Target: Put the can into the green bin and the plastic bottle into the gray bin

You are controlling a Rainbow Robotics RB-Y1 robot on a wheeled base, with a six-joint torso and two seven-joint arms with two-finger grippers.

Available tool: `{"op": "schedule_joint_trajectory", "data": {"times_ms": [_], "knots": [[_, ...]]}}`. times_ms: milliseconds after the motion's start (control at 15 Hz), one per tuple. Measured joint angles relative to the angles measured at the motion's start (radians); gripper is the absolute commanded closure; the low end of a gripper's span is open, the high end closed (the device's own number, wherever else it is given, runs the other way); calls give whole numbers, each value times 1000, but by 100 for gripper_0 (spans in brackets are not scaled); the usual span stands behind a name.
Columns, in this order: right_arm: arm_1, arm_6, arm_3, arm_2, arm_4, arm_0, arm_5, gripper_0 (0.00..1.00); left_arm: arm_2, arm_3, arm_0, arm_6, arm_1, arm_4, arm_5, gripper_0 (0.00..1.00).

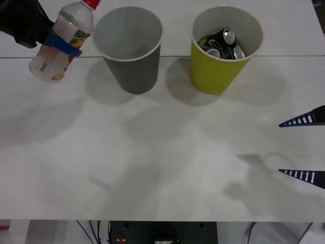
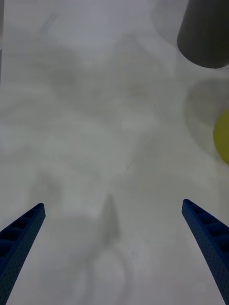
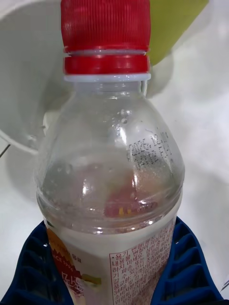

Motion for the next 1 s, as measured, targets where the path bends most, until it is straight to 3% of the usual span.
{"op": "schedule_joint_trajectory", "data": {"times_ms": [333,800,1000], "knots": [[0,0,0,0,0,0,0,0,-90,186,-206,1,-146,-72,-33,100],[0,0,0,0,0,0,0,0,-94,484,-366,-1,-391,-245,-27,100],[0,0,0,0,0,0,0,0,-94,592,-395,-3,-477,-280,16,100]]}}
